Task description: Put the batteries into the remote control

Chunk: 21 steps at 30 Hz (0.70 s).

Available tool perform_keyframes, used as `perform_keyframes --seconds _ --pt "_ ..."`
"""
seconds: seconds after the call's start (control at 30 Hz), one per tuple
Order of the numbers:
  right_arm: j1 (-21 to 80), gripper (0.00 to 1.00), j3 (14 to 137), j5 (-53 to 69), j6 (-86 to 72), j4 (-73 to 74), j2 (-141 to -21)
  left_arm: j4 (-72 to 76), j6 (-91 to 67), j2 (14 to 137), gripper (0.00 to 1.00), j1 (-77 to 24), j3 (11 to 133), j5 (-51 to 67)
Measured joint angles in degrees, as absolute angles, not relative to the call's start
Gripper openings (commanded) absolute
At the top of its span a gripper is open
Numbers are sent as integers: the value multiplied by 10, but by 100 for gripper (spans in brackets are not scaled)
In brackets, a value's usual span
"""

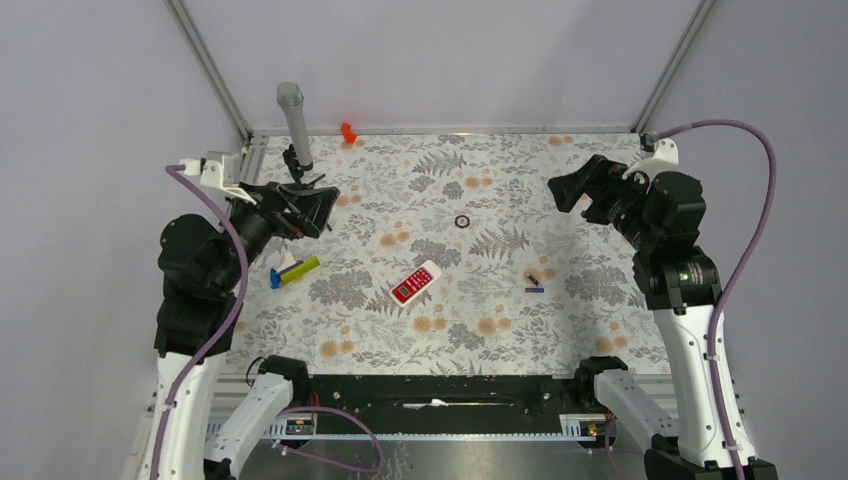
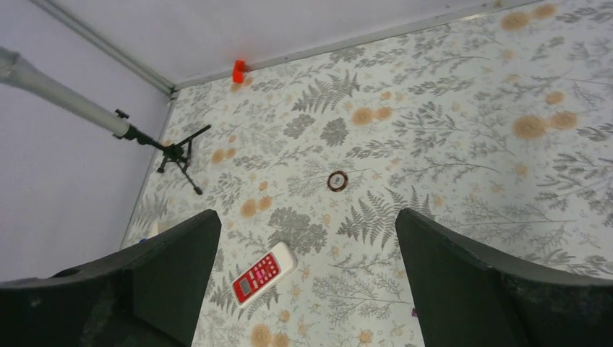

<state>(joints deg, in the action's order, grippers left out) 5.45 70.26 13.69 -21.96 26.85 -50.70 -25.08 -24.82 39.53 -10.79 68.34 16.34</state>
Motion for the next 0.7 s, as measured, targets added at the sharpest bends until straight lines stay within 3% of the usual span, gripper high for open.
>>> perform_keyframes --seconds 0.2,0.37,0.7 --pt "55 100 596 81 -237 237 -441 -103 -314 394 99 -108 542 207" --pt "55 99 564 82 -237 232 -435 -12 -374 482 98 -122 467 236" --pt "55 89 483 161 -294 213 -499 -26 -369 710 99 -249 428 132"
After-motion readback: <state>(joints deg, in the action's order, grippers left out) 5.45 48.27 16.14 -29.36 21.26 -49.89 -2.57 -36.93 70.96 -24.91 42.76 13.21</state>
